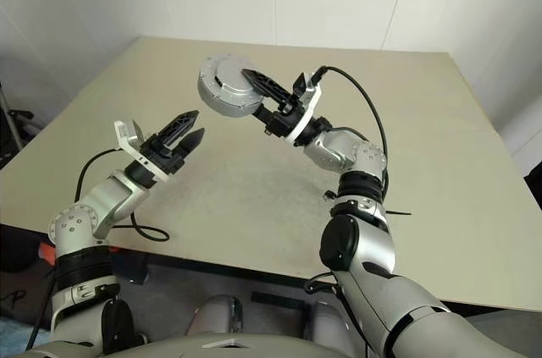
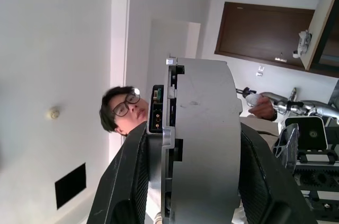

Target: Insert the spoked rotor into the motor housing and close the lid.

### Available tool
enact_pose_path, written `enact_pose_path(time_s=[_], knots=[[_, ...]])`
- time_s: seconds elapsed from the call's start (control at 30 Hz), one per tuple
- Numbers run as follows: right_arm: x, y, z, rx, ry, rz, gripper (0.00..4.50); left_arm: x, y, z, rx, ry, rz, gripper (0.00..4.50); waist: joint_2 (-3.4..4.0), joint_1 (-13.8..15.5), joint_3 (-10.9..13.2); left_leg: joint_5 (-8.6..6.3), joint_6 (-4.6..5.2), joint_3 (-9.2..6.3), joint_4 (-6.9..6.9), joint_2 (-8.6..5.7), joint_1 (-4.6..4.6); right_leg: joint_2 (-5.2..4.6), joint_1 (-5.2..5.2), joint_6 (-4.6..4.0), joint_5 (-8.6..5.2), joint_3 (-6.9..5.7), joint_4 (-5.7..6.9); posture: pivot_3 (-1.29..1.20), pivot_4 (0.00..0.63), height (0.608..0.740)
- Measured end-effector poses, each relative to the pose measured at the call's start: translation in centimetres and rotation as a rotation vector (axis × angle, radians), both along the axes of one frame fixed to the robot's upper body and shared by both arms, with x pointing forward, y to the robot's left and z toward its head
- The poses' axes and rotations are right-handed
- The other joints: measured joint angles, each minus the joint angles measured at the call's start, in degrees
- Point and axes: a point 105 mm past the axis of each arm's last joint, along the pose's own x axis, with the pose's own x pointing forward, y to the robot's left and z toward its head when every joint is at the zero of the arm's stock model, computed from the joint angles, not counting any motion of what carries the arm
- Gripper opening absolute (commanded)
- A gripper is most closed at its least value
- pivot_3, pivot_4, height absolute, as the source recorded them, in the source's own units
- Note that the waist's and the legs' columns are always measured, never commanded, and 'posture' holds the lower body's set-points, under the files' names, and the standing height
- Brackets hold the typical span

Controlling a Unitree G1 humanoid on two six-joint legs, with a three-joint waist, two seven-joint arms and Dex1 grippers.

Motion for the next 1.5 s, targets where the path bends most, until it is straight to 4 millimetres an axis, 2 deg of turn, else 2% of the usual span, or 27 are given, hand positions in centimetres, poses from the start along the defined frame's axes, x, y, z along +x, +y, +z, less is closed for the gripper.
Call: enact_pose_path(time_s=[0.53,0.8,1.0,1.17,1.37,1.5], knots=[[0.7,-0.3,0.0,-0.008,0.009,-0.045,2.2,0.0,0.1,0.2,-0.01,-0.008,0.003,3.83,0.0,0.0,0.0,0.0,0.0,0.01,0.0,0.0,0.0,0.0,0.0,0.01,0.0,0.0,0.0,0.0,0.0,0.74],[1.6,-0.6,-0.9,-0.045,0.049,-0.093,2.2,-0.5,0.2,2.6,-0.086,-0.095,-0.008,3.83,0.0,0.1,0.0,0.0,-0.01,0.02,0.0,0.0,-0.01,0.01,0.0,0.0,0.0,0.0,0.01,0.0,0.0,0.74],[2.1,0.1,-3.6,-0.139,0.123,-0.104,2.2,-0.8,-0.3,4.7,-0.109,-0.164,-0.025,3.83,-0.01,0.1,0.0,0.01,-0.01,0.03,0.01,-0.01,-0.01,0.0,0.0,0.0,0.01,0.0,0.02,0.0,0.0,0.74],[1.8,0.3,-4.6,-0.182,0.135,-0.094,2.2,-0.6,-0.7,4.5,-0.087,-0.15,-0.042,3.83,-0.01,0.0,0.0,0.01,-0.01,0.03,0.01,-0.01,-0.01,0.0,0.0,0.02,0.02,0.0,0.02,0.0,0.0,0.74],[1.3,0.7,-4.3,-0.178,0.11,-0.064,2.2,-0.2,-1.3,2.9,-0.062,-0.087,-0.058,3.83,-0.02,0.0,0.0,0.02,-0.03,0.02,0.01,-0.01,0.0,0.0,0.0,0.06,0.03,0.0,0.03,0.0,0.0,0.74],[1.2,0.7,-4.0,-0.179,0.097,-0.068,2.2,-0.1,-1.2,2.7,-0.057,-0.081,-0.055,3.83,-0.02,0.1,0.0,0.02,-0.03,0.02,0.02,-0.02,-0.01,0.0,0.0,0.06,0.04,0.0,0.03,0.0,0.0,0.74]])
